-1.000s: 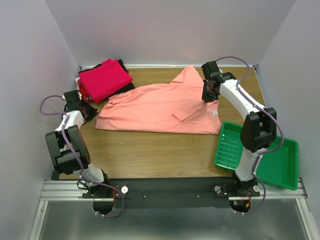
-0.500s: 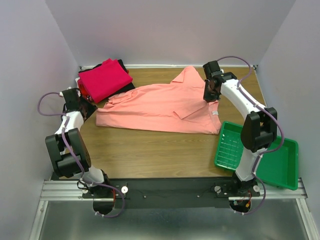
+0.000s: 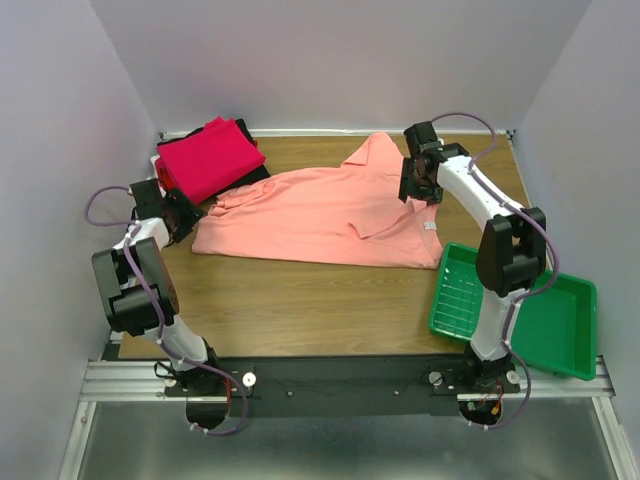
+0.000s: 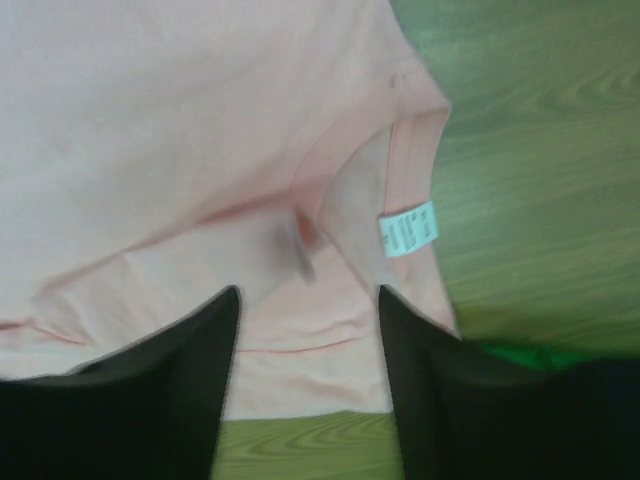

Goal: Fold and stack the t-shirts
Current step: Fold the tshirt

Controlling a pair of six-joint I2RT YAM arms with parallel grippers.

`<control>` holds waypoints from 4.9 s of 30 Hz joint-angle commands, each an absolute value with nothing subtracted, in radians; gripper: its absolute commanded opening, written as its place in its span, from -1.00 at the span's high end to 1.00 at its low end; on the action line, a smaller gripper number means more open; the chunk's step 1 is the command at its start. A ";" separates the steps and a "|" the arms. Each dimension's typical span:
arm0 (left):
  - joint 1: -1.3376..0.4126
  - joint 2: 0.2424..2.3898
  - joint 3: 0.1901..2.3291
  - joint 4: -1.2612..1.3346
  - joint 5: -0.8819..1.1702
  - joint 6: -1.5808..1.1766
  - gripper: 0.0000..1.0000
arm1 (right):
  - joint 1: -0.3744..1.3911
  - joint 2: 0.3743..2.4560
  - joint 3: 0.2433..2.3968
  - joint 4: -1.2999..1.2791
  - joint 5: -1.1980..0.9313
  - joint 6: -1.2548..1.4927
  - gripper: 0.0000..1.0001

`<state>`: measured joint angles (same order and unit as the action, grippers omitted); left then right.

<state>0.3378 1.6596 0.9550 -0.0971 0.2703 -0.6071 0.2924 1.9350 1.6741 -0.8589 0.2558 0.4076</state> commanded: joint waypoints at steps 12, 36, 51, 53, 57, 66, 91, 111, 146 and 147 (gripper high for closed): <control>0.183 1.526 0.947 -0.094 0.184 -0.474 -0.84 | 0.328 1.948 1.663 -0.735 -0.106 0.308 -0.60; 0.017 1.687 0.815 0.072 0.284 -0.503 -0.80 | 0.448 2.081 1.551 -0.661 -0.187 0.284 -0.20; 0.017 1.683 0.795 0.086 0.291 -0.506 -0.79 | 0.468 2.098 1.555 -0.663 -0.114 0.311 0.40; 0.017 1.683 0.790 0.086 0.290 -0.505 -0.80 | 0.468 2.097 1.581 -0.666 -0.103 0.311 0.51; 0.017 1.680 0.785 0.084 0.290 -0.503 -0.79 | 0.468 2.109 1.627 -0.678 -0.100 0.310 0.53; 0.017 1.678 0.782 0.072 0.290 -0.502 -0.79 | 0.468 2.195 1.772 -0.710 -0.077 0.256 0.60; 0.012 1.663 0.788 0.041 0.295 -0.477 -0.77 | 0.469 2.277 2.056 -0.749 -0.005 0.261 -0.74; 0.011 1.663 0.736 -0.100 0.242 -0.517 -0.77 | 0.469 2.049 1.506 -0.595 0.035 0.354 -0.81; -0.107 1.650 0.970 -0.217 0.221 -0.612 -0.78 | 0.469 1.966 1.440 -0.588 -0.081 0.360 -0.81; -0.107 1.663 0.966 -0.209 0.227 -0.614 -0.78 | 0.469 1.982 1.440 -0.589 -0.080 0.359 -0.81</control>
<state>-0.1055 1.6081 0.9684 -0.2634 0.1654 -0.5903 0.4660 1.9125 1.4250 -0.5735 -0.1127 0.3721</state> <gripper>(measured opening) 0.893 0.904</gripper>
